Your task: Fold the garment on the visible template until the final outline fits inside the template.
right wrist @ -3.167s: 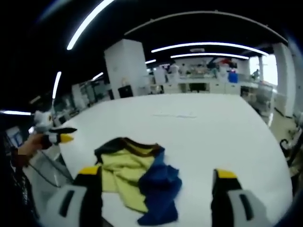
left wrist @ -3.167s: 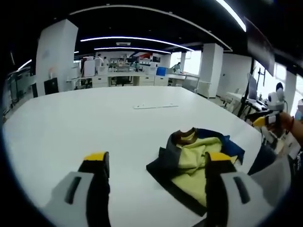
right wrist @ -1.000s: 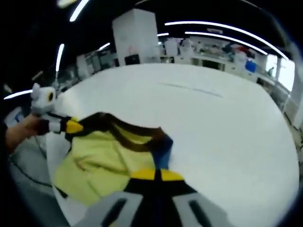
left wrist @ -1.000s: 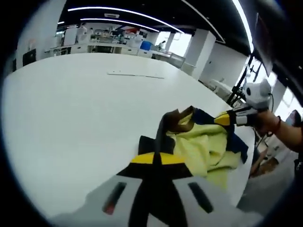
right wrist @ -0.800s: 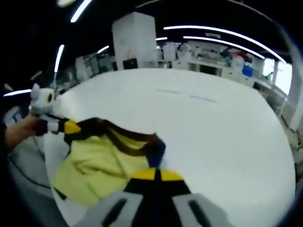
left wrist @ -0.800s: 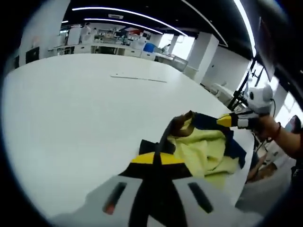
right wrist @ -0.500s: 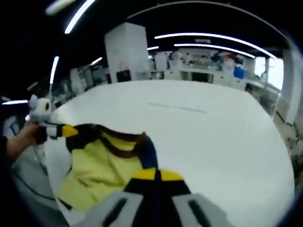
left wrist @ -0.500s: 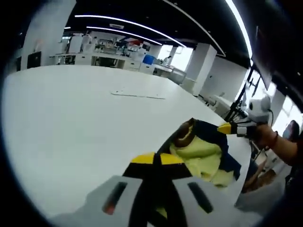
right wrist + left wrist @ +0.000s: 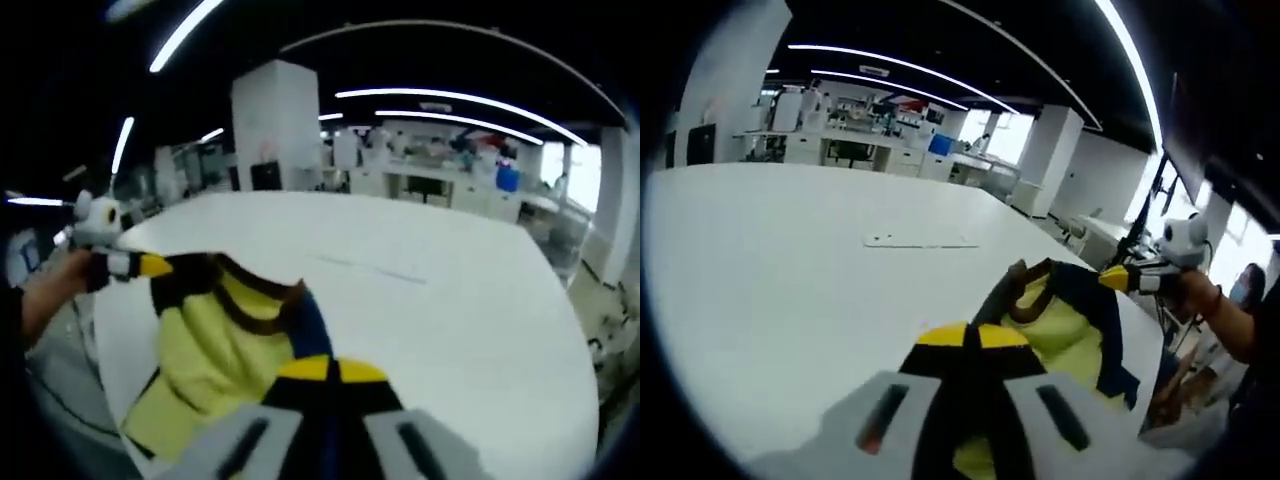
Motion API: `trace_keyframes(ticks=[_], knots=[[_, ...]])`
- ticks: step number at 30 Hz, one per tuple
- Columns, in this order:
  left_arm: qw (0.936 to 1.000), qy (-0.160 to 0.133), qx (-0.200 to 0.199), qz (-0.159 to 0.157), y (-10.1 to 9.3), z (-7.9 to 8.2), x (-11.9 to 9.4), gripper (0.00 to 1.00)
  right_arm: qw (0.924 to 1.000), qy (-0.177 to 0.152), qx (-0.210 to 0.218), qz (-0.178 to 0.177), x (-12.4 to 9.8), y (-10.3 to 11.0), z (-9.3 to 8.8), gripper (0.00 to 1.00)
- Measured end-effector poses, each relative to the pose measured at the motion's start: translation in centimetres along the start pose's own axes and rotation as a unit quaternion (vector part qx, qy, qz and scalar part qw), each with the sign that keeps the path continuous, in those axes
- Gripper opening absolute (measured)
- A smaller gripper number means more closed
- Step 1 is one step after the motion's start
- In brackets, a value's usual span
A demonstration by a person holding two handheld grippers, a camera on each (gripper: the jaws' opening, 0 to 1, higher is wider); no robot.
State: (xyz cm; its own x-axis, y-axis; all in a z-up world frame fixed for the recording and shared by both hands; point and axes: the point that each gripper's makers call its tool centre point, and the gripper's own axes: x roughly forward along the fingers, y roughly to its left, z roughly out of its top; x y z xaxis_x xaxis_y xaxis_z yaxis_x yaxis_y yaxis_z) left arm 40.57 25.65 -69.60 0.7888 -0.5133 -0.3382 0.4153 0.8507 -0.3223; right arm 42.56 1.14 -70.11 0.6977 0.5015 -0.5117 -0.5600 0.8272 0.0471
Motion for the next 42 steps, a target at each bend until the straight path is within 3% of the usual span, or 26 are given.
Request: trace_keyframes(ticks=[2, 4, 9, 15, 20, 27, 30, 38, 42], knots=[[0.9998, -0.019, 0.006, -0.008, -0.1, 1.3, 0.6, 0.0, 0.9999, 0.002, -0.01, -0.004, 0.3, -0.7, 0.5, 0.0], [0.9996, -0.02, -0.01, -0.018, 0.0, 2.1, 1.4, 0.0, 0.9999, 0.008, -0.013, -0.007, 0.7, -1.3, 0.9, 0.0], [0.9998, -0.017, 0.002, -0.006, 1.1, 3.0, 3.3, 0.0, 0.9997, 0.006, -0.017, -0.016, 1.5, -2.1, 2.0, 0.0], [0.9975, -0.038, -0.059, -0.011, 2.4, 3.8, 5.5, 0.0, 0.9992, 0.008, 0.001, -0.039, 3.4, -4.2, 2.5, 0.0], [0.9961, -0.047, -0.075, 0.002, 3.7, 4.4, 7.4, 0.0, 0.9983, 0.001, 0.017, -0.056, 5.3, -6.0, 2.9, 0.0], [0.9965, -0.035, -0.07, 0.028, 6.6, 3.1, 11.0, 0.0, 0.9958, 0.008, 0.049, -0.077, 9.0, -8.3, 2.0, 0.0], [0.997, -0.017, -0.064, 0.041, 7.8, 2.2, 12.4, 0.0, 0.9934, 0.014, 0.07, -0.09, 10.6, -9.2, 1.3, 0.0], [0.9961, 0.019, -0.053, 0.068, 10.7, -0.4, 15.7, 0.0, 0.9919, 0.032, 0.063, -0.105, 14.9, -10.6, -0.5, 0.0], [0.9954, 0.039, -0.023, 0.085, 11.6, -1.2, 16.5, 0.0, 0.991, 0.053, 0.067, -0.104, 16.6, -11.2, -1.7, 0.0]])
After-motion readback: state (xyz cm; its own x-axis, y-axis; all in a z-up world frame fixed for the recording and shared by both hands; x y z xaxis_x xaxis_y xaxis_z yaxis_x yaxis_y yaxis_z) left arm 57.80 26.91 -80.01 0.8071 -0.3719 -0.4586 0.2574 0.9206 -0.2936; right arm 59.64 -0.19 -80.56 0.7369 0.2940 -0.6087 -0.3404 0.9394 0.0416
